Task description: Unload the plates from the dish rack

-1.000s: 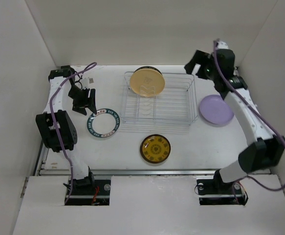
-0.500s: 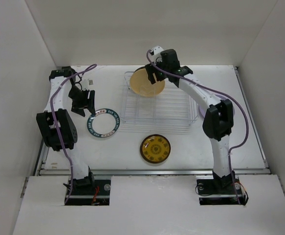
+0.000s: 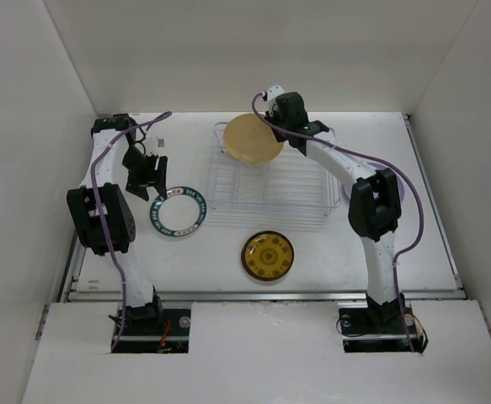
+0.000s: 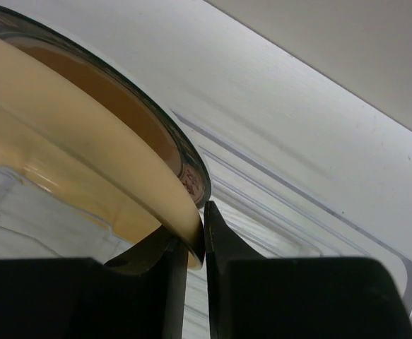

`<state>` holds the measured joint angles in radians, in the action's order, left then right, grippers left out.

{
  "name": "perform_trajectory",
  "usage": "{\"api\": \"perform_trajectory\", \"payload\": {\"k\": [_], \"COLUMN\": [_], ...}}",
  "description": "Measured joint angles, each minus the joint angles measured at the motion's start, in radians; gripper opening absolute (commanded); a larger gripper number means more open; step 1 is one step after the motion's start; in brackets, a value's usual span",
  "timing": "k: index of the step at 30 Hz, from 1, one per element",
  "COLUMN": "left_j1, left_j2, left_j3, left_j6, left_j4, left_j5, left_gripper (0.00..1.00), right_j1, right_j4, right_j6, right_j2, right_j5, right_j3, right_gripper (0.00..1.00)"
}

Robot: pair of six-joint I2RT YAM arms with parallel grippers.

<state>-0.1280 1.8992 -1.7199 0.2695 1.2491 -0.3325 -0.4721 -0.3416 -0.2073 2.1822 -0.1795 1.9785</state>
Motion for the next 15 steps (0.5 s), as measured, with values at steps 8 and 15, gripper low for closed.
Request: {"api": "perform_trajectory", "payload": {"k": [8,15], "left_j1": [0.140,0.190], "left_j2": [0.006,0.035], "left_j3": [-0.149,-0.197], "left_j6": [0.002,-0.010], "left_j4": [0.032,0.040], "left_j5": [-0.001,-0.027], "left_gripper": [0.57,0.57], "right_j1": [-0.017,-0.026], "right_j4": [0.045,0.110], "right_j6": [-0.045,0.063], "right_j2": [-0.114,-0.339], "right_j5": [-0.107,-0.256], "right_j3": [-0.065,-0.142], "right_gripper": [0.00,0.00]}}
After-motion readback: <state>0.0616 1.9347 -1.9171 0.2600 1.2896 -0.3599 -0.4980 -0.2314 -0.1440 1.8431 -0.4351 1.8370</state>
